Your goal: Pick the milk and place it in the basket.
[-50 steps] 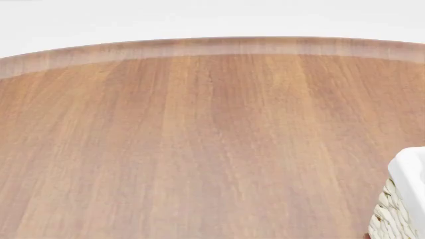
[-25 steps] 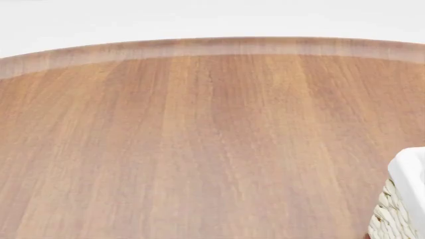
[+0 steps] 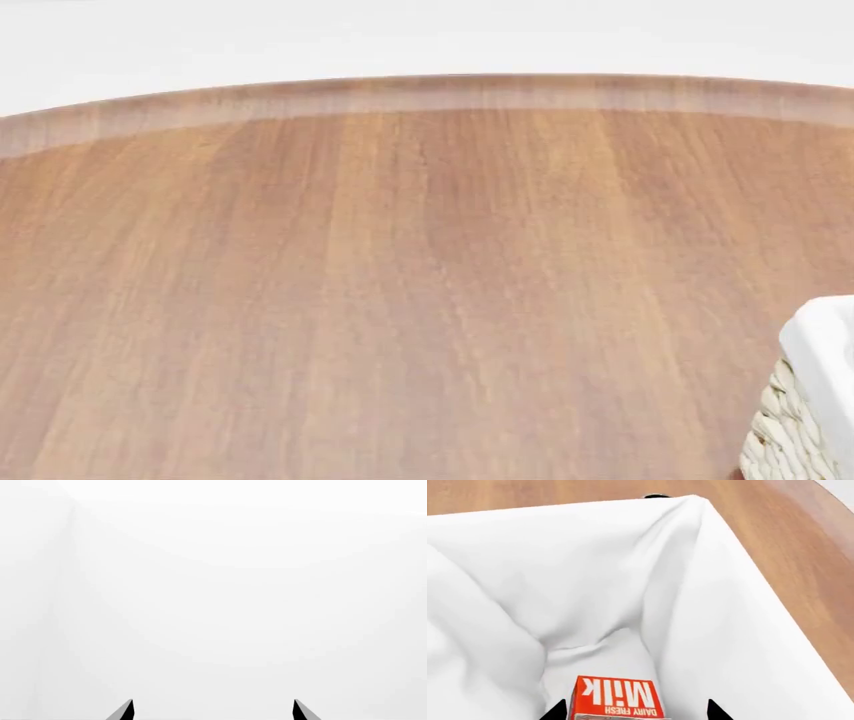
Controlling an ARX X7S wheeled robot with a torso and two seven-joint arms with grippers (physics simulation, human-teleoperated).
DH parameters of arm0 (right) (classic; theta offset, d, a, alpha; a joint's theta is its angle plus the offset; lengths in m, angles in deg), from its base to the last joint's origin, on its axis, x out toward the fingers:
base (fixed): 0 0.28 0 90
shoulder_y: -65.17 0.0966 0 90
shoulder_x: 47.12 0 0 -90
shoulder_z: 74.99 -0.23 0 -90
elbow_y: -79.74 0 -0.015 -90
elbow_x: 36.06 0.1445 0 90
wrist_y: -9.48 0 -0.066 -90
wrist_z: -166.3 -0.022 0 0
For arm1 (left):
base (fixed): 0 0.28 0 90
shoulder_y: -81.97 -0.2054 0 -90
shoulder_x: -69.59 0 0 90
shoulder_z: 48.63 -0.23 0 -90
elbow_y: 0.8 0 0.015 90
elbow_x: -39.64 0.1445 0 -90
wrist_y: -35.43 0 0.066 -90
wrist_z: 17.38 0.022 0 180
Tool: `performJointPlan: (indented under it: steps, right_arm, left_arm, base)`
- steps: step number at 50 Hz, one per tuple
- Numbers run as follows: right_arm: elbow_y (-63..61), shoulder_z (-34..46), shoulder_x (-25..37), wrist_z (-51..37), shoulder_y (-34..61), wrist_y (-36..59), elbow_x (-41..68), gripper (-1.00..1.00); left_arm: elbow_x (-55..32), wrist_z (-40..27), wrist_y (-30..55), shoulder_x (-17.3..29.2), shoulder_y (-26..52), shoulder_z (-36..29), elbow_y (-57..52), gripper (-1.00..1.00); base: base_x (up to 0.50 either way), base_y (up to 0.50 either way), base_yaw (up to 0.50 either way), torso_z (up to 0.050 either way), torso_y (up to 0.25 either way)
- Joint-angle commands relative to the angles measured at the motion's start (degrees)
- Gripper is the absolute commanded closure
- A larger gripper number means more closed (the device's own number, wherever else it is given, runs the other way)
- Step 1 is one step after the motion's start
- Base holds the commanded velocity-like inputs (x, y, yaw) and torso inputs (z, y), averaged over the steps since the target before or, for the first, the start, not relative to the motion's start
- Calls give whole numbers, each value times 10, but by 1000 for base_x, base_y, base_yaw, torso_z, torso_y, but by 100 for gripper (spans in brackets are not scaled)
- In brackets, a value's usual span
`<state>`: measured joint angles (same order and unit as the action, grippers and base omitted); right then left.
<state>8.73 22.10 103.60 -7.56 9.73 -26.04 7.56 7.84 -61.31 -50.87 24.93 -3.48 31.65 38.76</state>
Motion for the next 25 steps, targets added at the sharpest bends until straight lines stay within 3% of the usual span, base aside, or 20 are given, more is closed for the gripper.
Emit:
performJointPlan:
  steps: [1, 25]
  right_arm:
    - [-52, -38, 12, -8, -10, 14, 3, -100]
    - [-239, -161, 90, -66, -11, 58, 77, -100]
  left_arm:
    - [9, 11, -2, -10, -1, 11, 3, -100]
    - [6, 10, -2, -9, 0, 9, 3, -100]
  base:
    - [0, 0, 0, 0, 0]
    - [0, 0, 0, 0, 0]
